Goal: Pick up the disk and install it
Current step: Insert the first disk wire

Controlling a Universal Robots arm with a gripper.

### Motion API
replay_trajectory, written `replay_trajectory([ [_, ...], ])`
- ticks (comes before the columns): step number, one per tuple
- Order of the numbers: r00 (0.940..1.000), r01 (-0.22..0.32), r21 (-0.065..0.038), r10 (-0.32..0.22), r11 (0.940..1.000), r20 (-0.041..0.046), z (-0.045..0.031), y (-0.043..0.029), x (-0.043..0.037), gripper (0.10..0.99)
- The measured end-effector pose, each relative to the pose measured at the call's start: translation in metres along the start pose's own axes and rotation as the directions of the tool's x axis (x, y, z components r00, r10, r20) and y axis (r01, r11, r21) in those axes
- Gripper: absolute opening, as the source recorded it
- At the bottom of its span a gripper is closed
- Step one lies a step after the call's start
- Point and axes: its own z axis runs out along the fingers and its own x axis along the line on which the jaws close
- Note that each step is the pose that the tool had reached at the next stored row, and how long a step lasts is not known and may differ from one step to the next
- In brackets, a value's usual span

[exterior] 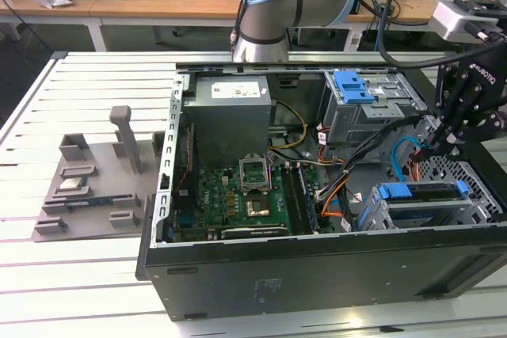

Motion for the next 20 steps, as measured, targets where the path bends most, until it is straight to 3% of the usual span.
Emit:
replay_trajectory([
  [5,1.0000,0.000,0.000,0.000,1.0000,0.0000,0.0001,0.0000,0.0021,0.169],
  [14,1.0000,0.000,0.000,0.000,1.0000,0.0001,0.0041,0.0017,0.0365,0.169],
  [20,1.0000,0.004,0.000,-0.004,1.0000,-0.0002,0.0116,0.0037,0.0390,0.169],
])
